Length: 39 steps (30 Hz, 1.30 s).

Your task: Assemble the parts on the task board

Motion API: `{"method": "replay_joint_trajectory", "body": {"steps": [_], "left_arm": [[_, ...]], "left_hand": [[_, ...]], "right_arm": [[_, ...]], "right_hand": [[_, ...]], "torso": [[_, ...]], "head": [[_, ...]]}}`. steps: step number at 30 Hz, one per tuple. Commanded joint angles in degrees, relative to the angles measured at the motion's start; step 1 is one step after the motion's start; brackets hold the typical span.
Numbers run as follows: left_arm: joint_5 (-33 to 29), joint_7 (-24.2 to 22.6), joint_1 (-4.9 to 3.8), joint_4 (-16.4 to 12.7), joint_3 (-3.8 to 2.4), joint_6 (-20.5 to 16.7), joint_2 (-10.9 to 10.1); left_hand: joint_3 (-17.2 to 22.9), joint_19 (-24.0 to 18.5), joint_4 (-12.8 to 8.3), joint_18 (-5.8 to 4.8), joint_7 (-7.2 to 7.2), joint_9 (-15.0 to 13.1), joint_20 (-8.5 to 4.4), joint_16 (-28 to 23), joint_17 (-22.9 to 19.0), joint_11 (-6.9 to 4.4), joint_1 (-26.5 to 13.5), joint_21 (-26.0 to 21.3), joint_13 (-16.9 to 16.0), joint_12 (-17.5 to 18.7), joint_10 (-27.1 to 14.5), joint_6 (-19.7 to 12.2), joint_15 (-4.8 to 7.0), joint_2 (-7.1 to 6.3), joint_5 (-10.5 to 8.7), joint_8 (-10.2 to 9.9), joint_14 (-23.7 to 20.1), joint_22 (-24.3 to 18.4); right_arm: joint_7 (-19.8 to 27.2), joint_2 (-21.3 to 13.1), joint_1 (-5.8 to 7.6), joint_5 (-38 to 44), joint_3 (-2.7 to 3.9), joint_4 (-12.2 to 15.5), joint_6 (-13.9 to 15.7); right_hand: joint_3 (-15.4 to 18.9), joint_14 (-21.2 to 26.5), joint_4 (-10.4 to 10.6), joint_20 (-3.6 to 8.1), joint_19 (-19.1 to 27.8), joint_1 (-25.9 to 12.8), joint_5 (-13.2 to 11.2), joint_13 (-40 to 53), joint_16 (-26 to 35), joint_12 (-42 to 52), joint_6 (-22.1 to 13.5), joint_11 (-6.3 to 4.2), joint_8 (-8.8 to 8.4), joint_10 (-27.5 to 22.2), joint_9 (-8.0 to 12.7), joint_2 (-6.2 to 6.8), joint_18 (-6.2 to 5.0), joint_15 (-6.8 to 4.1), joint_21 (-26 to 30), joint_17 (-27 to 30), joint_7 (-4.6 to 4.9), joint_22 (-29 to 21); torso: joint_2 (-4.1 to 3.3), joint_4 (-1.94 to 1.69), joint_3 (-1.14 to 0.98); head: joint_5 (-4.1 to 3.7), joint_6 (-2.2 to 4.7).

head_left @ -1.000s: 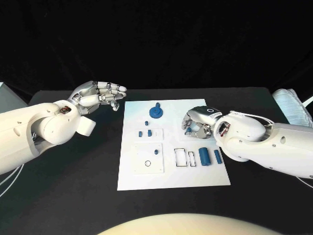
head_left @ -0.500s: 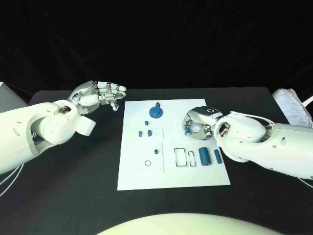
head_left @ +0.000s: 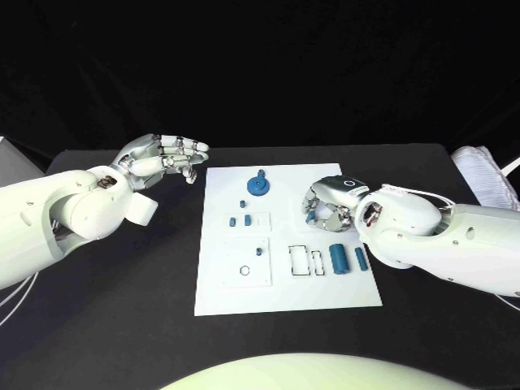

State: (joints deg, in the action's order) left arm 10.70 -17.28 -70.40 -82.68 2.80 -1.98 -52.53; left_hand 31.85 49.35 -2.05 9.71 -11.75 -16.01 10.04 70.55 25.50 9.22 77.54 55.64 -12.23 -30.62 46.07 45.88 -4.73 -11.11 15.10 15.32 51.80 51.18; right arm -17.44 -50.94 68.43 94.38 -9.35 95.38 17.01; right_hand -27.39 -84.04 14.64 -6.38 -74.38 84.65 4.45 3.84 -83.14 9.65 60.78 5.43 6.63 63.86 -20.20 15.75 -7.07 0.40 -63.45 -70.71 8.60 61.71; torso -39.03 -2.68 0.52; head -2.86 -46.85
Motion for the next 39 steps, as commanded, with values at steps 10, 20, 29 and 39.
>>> {"method": "replay_joint_trajectory", "body": {"steps": [10,20,29,39], "left_arm": [[-0.42,-0.25,-0.03,-0.09,-0.04,0.52,0.04],[-0.49,-0.22,-0.03,-0.01,-0.04,0.49,0.24],[-0.53,-0.18,-0.03,0.12,-0.04,0.48,0.58],[-0.65,-0.2,-0.02,0.45,-0.04,0.39,0.71]], "left_hand": [[0.01,0.06,0.38,0.83,-0.78,0.03,0.41,-0.25,-0.08,-0.1,-0.58,-0.15,0.08,-0.26,-0.33,-0.2,-0.29,-0.11,0.01,0.38,0.02,-0.05],[0.01,0.06,0.38,0.83,-0.78,0.03,0.41,-0.25,-0.08,-0.1,-0.58,-0.15,0.08,-0.26,-0.33,-0.2,-0.29,-0.11,0.01,0.38,0.02,-0.05],[0.01,0.07,0.53,0.84,-0.78,0.03,0.44,-0.22,-0.08,-0.1,-0.66,-0.2,0.1,-0.41,-0.45,-0.31,-0.3,0.0,0.03,0.49,0.03,-0.09],[0.01,0.07,0.53,0.84,-0.78,0.03,0.44,-0.22,-0.08,-0.1,-0.66,-0.2,0.1,-0.41,-0.45,-0.31,-0.3,0.0,0.03,0.49,0.03,-0.09]], "right_arm": [[-0.3,0.07,-0.08,1.22,-0.01,0.2,-0.15],[-0.36,0.17,-0.13,1.82,0.0,0.4,1.81],[-0.19,-0.23,-0.11,1.81,0.03,1.3,4.17],[-0.49,-1.76,1.97,-0.63,0.31,4.48,3.0]], "right_hand": [[-5.93,-2.23,-5.65,1.24,-0.82,1.85,-1.06,1.4,-0.35,1.68,2.51,-2.1,1.42,7.63,-1.15,-3.18,0.67,-1.37,-1.04,-0.59,-1.14,1.96],[-8.8,-2.37,-10.87,2.02,-1.16,1.51,-1.56,2.95,-0.46,1.82,3.98,-2.64,2.36,10.44,-1.99,-4.4,0.94,-1.95,-2.53,-1.06,-1.36,3.88],[-9.8,-2.46,-12.35,2.13,-1.28,0.45,-1.57,3.63,-0.57,1.76,4.39,-2.76,2.7,11.13,-2.31,-4.54,1.04,-2.06,-3.17,-1.39,-1.46,4.71],[-10.39,-2.51,-13.21,2.19,-1.35,-0.26,-1.56,4.0,-0.64,1.6,4.6,-2.82,2.9,11.4,-2.51,-4.55,1.09,-2.12,-3.52,-1.58,-1.51,5.19]], "torso": [[-0.01,-0.01,0.03],[-0.02,-0.02,0.01],[0.04,0.04,0.03],[0.19,0.07,0.1]], "head": [[-0.06,-0.09],[-0.08,-0.11],[-0.05,-0.01],[-0.23,0.22]]}}
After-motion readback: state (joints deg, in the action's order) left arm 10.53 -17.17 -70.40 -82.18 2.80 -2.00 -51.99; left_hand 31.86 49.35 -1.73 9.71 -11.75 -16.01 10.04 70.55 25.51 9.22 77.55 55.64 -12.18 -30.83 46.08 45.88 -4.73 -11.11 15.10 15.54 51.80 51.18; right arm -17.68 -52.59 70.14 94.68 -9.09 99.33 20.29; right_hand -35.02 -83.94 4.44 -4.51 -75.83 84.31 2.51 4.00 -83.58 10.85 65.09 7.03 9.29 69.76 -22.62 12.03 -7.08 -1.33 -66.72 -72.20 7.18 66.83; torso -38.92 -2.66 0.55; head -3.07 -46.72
